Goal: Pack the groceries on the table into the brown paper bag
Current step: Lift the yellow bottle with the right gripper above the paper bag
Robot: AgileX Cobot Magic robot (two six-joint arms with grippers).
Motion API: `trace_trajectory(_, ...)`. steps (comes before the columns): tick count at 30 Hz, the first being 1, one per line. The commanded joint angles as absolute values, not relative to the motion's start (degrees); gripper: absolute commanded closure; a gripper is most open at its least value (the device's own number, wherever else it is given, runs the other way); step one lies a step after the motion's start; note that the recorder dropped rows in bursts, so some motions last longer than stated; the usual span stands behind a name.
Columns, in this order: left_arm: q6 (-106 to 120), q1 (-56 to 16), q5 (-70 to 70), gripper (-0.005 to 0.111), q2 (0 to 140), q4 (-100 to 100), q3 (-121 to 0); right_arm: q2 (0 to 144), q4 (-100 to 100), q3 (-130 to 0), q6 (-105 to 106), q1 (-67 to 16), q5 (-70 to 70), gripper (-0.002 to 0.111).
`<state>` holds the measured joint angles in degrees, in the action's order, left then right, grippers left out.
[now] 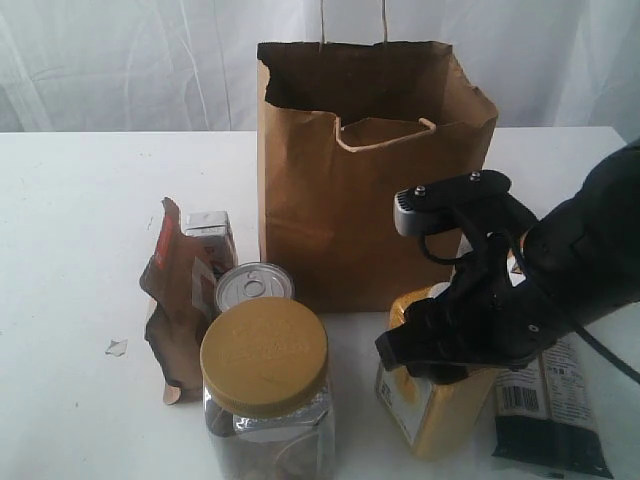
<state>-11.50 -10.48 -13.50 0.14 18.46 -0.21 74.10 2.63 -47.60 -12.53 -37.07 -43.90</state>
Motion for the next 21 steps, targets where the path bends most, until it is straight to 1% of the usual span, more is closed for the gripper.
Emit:
trace_trajectory(1,-11.69,-10.28,-13.32,0.107,0.0,18.47,0.0,70.52,5.19,-51.16,-9.61,-36.68,-45.92,0.108)
trace_trajectory(7,-11.69,-10.28,-13.32,0.107,0.0,18.47,0.0,68.46,10.99,-54.16,-2.84,-36.68,-50.99,0.108)
trace_trajectory(16,-11.69,-10.28,-13.32,0.107,0.0,18.47,0.0,68.25,12.93,-54.95,-1.58,-36.68,-51.17,0.108)
trace_trajectory(21,-11.69,-10.28,-13.32,0.107,0.0,18.47,0.0,66.6,13.84,-59.85,-1.49,-36.68,-58.02,0.108)
